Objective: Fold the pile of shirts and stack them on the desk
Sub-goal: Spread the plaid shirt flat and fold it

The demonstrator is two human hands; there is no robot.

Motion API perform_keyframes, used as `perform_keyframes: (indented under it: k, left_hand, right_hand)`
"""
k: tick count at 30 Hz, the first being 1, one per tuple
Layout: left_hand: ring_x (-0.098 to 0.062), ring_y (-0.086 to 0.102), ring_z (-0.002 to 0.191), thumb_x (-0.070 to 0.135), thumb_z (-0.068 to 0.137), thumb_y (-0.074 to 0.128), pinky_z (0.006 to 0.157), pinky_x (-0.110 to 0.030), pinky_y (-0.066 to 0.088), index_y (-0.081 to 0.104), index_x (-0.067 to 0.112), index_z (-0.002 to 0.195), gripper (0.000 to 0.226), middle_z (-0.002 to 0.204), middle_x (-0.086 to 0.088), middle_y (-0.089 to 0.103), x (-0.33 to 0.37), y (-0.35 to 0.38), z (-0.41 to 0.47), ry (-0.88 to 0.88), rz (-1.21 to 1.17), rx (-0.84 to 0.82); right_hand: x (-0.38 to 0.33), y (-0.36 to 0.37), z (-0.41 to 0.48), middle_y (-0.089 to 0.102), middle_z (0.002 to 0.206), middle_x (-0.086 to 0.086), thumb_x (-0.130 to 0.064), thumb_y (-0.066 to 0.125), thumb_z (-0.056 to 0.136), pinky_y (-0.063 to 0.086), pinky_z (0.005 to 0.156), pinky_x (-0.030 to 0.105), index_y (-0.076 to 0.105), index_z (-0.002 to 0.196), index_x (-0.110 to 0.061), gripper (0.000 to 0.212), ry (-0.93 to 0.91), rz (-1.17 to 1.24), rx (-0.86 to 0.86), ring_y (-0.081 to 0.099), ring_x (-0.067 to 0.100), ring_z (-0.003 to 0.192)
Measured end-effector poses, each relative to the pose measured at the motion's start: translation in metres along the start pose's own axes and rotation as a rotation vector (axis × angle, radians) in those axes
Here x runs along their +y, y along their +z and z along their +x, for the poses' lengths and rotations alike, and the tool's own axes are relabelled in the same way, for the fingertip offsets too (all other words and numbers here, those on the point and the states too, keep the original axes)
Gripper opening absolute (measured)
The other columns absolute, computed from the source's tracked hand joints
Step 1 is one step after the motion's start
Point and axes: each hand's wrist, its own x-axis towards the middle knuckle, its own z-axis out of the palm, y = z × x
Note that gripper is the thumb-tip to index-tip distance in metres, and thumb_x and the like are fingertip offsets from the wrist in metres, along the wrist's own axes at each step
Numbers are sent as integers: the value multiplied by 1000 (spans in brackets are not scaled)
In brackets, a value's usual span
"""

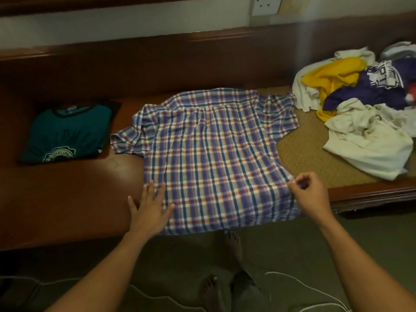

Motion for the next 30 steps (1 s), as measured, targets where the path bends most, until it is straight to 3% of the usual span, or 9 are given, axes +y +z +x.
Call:
perform_keyframes:
  k: [4,6,8,10,13,18,23,27,30]
  left_hand:
    - [-20,-23,153,66,100,30,116,-65,-12,-11,40,159,77,167,3,-24,-2,-4,-3,9,25,-19]
    - [-21,-21,153,63,100,35,117,-64,-10,-7,37,160,78,168,2,-20,-2,-6,-5,22,4,17]
    - [-20,-18,154,60,101,38,118,-63,-10,-5,35,161,78,168,3,-18,-4,-6,-5,30,-4,41]
    - [-19,-15,155,58,102,39,118,-63,-10,-1,35,161,75,169,5,-15,-5,-6,-3,42,-3,27]
    - [-19,-9,156,54,103,40,119,-63,-8,9,35,161,68,170,6,-7,-4,-10,3,28,-34,33]
    - [-19,5,156,46,104,45,121,-58,-4,24,33,158,59,169,1,12,6,-33,24,4,-145,135]
    - [-24,28,150,32,103,56,122,-50,24,41,20,152,53,162,-5,32,11,-64,57,-44,-387,265]
    - [-30,50,133,21,102,60,106,-41,44,48,10,147,48,148,-12,50,12,-93,80,-150,-528,338]
    - [-32,61,110,15,100,61,78,-31,45,53,6,142,43,119,-11,62,6,-112,94,-213,-532,392]
  right_hand:
    - [7,-3,9,62,95,5,-23,74,86,48,86,44,53,92,-20,23,156,-335,-62,56,27,88]
    - [7,2,11,61,105,6,-30,72,90,48,91,45,56,101,-19,22,113,-419,-83,56,27,95]
    - [7,10,15,59,124,9,-33,69,93,51,94,48,58,126,-19,37,9,-399,-84,60,29,108]
    - [4,17,21,55,132,11,-31,67,95,52,95,47,56,135,-21,43,-52,-444,-144,58,31,113]
    - [-5,26,28,50,137,12,-32,64,96,48,100,48,52,141,-25,47,-45,-526,-189,53,33,120]
    - [-34,39,48,44,144,7,-32,61,99,48,103,49,48,145,-30,48,-107,-466,-162,49,29,128]
    - [-72,53,85,46,145,6,-28,61,100,46,104,45,49,146,-24,48,-248,-430,-260,48,28,130]
    - [-114,74,114,50,143,2,-27,64,99,42,110,42,51,145,-24,49,-399,-406,-325,48,24,131]
    - [-151,101,134,51,142,0,-30,63,99,42,111,41,50,146,-27,49,-519,-406,-411,48,22,132]
